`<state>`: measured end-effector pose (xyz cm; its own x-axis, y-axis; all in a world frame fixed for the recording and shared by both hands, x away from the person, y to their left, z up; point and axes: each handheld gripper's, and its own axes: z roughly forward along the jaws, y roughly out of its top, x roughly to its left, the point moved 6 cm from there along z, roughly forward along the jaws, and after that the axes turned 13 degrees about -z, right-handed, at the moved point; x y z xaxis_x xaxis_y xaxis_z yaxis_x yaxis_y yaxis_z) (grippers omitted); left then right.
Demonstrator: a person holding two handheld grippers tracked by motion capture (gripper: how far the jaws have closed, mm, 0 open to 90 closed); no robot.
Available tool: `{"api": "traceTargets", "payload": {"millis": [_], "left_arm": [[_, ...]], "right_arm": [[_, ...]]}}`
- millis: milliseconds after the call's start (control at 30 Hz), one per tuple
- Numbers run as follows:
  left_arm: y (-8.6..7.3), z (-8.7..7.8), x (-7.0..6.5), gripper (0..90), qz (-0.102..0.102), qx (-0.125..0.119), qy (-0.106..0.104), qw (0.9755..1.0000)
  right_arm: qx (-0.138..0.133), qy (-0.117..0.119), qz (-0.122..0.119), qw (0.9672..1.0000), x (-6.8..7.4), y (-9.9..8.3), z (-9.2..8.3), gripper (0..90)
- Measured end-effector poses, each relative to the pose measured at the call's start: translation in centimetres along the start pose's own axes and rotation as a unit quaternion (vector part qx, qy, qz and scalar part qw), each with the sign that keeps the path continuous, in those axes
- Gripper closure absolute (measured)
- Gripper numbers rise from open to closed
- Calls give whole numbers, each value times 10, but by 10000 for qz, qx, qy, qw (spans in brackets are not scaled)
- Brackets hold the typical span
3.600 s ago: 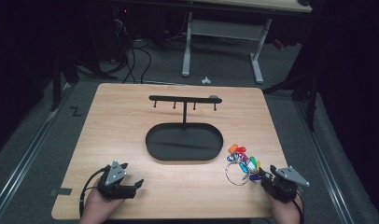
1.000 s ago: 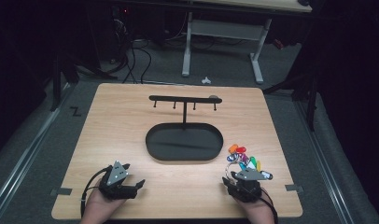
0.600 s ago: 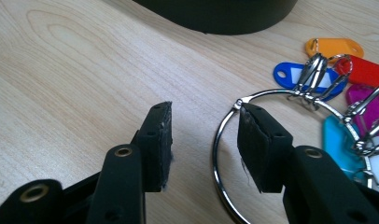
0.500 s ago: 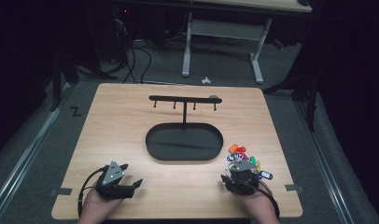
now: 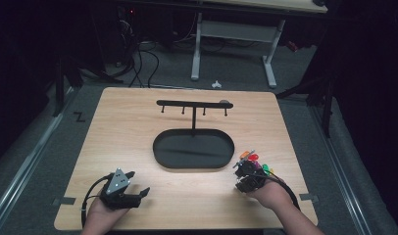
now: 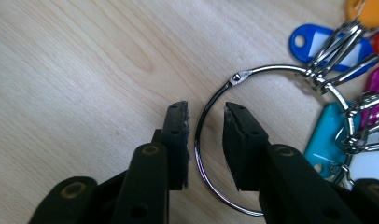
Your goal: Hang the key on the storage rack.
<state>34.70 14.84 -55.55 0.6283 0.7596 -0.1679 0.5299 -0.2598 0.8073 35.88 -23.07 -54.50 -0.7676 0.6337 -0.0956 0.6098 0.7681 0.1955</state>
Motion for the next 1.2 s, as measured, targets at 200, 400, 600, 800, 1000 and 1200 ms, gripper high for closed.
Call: {"api": "traceTargets", "payload": {"millis": [200,400,600,800,1000,1200], "left_arm": [[0,-1,1,208,-14,3,9,10000],[0,-1,1,208,-14,-4,16,10000],[-1,0,0,208,7,22,12,10000],[-1,0,-1,208,23,32,18,10000],[-1,1,-2,208,25,39,12,10000],[-1,1,-1,208,30,33,9,10000]], "right_arm": [[153,156,-42,9998,-2,3,4,819],[327,227,-238,9989,2,-6,-1,861],[410,212,-414,9981,12,-22,-6,860],[461,210,-350,9981,14,-37,-10,847],[327,209,-299,9988,15,-35,-14,795],[128,165,-160,9997,14,-22,-13,672]]}}
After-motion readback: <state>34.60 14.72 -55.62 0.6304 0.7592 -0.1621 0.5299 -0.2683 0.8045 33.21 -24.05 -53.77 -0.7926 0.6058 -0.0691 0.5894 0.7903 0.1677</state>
